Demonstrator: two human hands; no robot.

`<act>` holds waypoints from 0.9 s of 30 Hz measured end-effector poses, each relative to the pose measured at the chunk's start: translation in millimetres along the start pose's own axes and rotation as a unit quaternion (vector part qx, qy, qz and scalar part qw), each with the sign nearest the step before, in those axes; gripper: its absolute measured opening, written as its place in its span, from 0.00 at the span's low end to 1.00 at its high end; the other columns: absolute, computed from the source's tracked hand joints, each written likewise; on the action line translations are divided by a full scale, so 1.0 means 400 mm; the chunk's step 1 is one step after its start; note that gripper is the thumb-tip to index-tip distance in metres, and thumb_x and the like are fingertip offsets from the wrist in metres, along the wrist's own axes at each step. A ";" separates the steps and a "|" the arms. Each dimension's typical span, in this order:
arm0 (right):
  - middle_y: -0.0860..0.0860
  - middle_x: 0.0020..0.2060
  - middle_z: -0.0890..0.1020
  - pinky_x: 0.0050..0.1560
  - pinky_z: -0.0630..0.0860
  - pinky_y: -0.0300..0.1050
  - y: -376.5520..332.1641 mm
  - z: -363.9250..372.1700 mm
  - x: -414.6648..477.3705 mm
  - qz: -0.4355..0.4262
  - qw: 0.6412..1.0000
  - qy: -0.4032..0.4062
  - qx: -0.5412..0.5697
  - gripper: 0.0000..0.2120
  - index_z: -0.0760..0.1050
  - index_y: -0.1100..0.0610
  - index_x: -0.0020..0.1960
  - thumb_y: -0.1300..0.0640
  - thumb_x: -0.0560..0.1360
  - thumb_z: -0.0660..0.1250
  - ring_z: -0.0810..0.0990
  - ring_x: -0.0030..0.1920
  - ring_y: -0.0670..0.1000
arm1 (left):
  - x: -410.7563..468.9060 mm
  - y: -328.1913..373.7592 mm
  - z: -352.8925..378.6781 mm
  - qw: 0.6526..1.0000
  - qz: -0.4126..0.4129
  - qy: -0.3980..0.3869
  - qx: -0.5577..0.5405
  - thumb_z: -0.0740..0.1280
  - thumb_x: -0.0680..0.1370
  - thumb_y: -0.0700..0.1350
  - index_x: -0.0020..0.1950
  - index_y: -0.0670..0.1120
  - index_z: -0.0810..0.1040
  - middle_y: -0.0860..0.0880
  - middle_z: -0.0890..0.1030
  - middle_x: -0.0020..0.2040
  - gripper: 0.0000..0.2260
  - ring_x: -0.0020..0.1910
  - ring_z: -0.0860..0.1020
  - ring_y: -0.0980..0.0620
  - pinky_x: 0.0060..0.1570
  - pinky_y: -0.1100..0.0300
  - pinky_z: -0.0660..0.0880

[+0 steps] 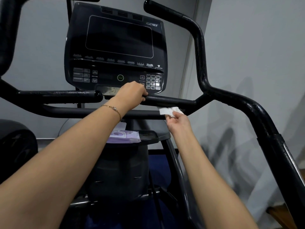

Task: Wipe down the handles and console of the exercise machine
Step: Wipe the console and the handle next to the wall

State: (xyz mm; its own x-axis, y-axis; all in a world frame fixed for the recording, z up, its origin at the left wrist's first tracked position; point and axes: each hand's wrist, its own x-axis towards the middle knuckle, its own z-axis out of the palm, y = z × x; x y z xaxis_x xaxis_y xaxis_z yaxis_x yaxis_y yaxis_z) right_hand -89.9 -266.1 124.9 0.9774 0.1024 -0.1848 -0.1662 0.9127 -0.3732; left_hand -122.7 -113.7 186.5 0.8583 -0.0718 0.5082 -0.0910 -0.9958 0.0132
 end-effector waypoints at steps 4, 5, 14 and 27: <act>0.60 0.71 0.64 0.71 0.61 0.49 0.018 0.016 0.003 0.005 1.000 0.006 -0.009 0.21 0.58 0.65 0.72 0.70 0.79 0.52 0.64 0.71 0.59 | -0.002 0.004 -0.001 1.000 -0.004 0.004 -0.004 0.64 0.79 0.44 0.65 0.48 0.76 0.45 0.79 0.60 0.15 0.59 0.77 0.44 0.58 0.53 0.74; 0.61 0.71 0.65 0.70 0.62 0.50 0.031 0.016 -0.002 0.014 1.000 -0.004 -0.019 0.21 0.59 0.65 0.72 0.71 0.79 0.52 0.65 0.71 0.59 | -0.003 0.005 -0.003 1.000 -0.005 0.007 -0.004 0.64 0.79 0.44 0.65 0.48 0.76 0.45 0.79 0.60 0.15 0.59 0.77 0.44 0.58 0.53 0.74; 0.59 0.71 0.64 0.70 0.61 0.47 0.023 0.023 0.008 0.011 1.000 0.002 0.006 0.20 0.58 0.65 0.72 0.69 0.80 0.51 0.65 0.71 0.57 | -0.002 0.002 -0.001 1.000 -0.002 0.003 0.001 0.64 0.79 0.44 0.65 0.48 0.76 0.46 0.80 0.59 0.15 0.58 0.77 0.45 0.58 0.53 0.75; 0.62 0.65 0.72 0.59 0.72 0.51 0.097 0.030 -0.009 0.049 0.997 -0.037 -0.041 0.16 0.66 0.64 0.65 0.71 0.78 0.52 0.73 0.65 0.59 | 0.002 -0.005 0.005 1.000 -0.009 0.015 -0.011 0.66 0.78 0.45 0.64 0.49 0.77 0.47 0.80 0.60 0.15 0.59 0.77 0.46 0.59 0.53 0.74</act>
State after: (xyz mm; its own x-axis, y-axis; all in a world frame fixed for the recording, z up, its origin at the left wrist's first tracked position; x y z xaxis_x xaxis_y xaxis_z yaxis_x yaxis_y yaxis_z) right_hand -98.2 -226.3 121.9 0.9622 0.2218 -0.1578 -0.2692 0.8614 -0.4308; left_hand -120.9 -111.7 185.1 0.8445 -0.0519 0.5330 -0.0868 -0.9954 0.0407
